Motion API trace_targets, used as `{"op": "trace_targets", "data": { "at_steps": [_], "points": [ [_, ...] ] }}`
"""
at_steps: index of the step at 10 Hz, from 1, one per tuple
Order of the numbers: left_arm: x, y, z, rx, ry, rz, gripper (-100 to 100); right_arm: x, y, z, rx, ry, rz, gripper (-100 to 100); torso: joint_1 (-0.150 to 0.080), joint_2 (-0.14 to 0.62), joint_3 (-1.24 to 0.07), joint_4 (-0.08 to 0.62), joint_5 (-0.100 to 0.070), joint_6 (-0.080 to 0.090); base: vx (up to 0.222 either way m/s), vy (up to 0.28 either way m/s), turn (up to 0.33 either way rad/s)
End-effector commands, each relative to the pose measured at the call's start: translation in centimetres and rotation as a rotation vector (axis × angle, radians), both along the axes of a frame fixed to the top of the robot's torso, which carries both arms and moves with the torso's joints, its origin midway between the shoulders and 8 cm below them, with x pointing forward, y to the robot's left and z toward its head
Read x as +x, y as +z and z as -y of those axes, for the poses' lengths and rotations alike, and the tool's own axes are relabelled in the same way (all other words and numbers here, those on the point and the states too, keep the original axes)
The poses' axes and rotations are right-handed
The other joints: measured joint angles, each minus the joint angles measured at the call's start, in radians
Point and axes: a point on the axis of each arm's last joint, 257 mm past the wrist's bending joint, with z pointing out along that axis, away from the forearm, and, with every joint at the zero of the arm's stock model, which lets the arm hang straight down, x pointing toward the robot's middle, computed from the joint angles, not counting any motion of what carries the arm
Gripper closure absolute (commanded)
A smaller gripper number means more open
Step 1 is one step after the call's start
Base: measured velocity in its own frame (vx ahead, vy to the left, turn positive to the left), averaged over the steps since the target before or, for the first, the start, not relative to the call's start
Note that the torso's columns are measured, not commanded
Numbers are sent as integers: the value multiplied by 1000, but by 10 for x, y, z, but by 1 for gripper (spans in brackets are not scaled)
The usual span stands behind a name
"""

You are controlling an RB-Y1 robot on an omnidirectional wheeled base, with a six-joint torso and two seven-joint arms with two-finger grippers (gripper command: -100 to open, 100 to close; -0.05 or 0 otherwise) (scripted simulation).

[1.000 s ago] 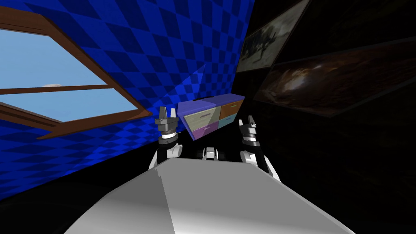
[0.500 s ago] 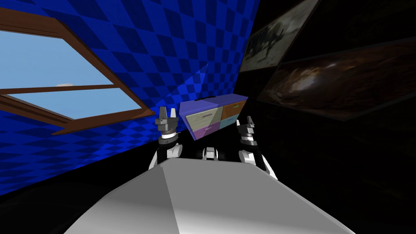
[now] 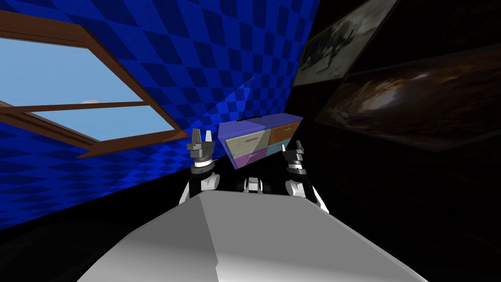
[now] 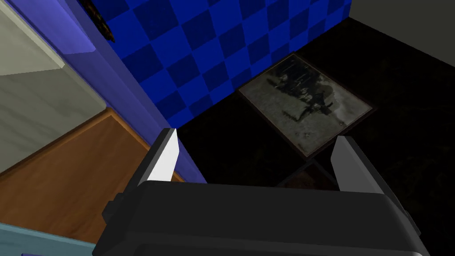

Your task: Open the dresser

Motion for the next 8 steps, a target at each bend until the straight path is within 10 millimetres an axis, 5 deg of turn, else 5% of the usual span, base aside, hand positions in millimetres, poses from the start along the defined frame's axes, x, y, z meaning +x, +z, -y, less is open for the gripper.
{"op": "trace_targets", "data": {
  "at_steps": [1, 8],
  "points": [
    [0, 0, 0, 0, 0, 0, 0, 5, -6, -4, 108, 61, -6, -100, 0, 0, 0, 0, 0, 0, 28, 12, 62],
    [0, 0, 0, 0, 0, 0, 0, 16, -24, -15, 384, 205, -29, -100, 0, 0, 0, 0, 0, 0, 25, 9, 62]
  ]
}}
